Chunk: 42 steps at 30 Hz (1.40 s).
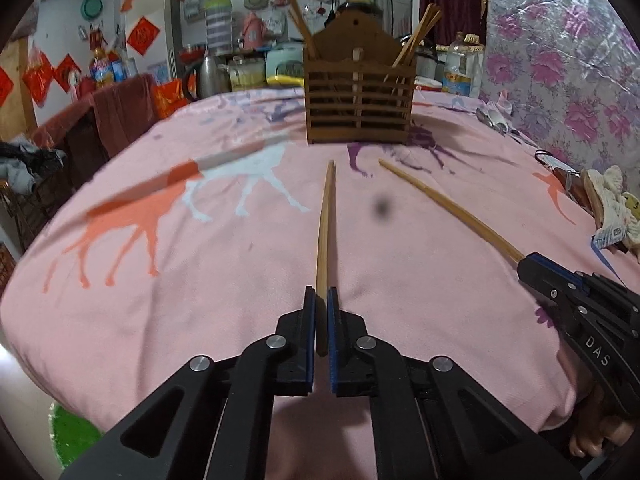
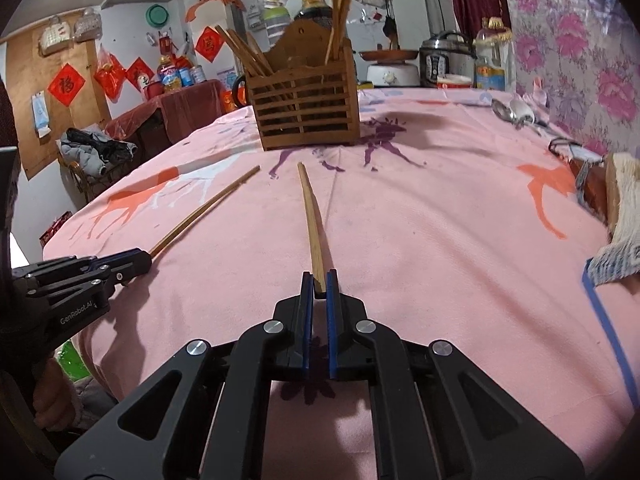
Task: Organize utensils
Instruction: 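Lift the chopstick with the right tool and carry it over the holder, then lower the chopstick into the slatted holder with the right tool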
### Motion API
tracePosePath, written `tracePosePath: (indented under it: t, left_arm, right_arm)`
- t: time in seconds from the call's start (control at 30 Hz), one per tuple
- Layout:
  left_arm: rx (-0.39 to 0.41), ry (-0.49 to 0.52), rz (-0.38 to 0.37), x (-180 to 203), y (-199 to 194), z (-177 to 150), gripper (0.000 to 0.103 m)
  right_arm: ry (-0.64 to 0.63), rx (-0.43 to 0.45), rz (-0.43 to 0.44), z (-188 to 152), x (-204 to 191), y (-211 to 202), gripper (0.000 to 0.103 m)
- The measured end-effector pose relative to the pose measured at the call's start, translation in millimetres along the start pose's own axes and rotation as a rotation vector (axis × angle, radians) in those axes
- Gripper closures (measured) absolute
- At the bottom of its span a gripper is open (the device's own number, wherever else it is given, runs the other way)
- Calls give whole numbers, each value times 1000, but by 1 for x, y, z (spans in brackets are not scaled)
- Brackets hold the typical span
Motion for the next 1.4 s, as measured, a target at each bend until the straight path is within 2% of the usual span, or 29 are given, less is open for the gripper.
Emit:
tracePosePath:
  t: [0.4, 0.63, 0.77, 1.13, 1.4]
  left_arm:
    - [142, -12, 29, -7, -62, 27, 97]
    - [189, -29, 30, -12, -87, 36, 97]
    - [210, -39, 25, -17, -98, 52, 97]
    - [184, -40, -26, -23, -83, 137, 97]
    - [173, -48, -63, -26, -71, 175, 97]
  right_arm:
    - [-44, 136, 26, 32, -16, -45, 97]
    - [-55, 206, 51, 48, -27, -72, 97]
    - [-66, 231, 68, 62, -35, -81, 97]
    - [-90, 247, 93, 135, -36, -75, 97]
    - [-98, 264, 96, 165, -33, -72, 97]
Point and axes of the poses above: each gripper's, at about its wrist camera, not at the fingertips, and y roughly the way its jaws point, x to its right, z to its top, the point moved 5 cm from there along y, roughly the way its jaws point, and after that the axes turned 10 degrees about z, right-handed, at the moved point
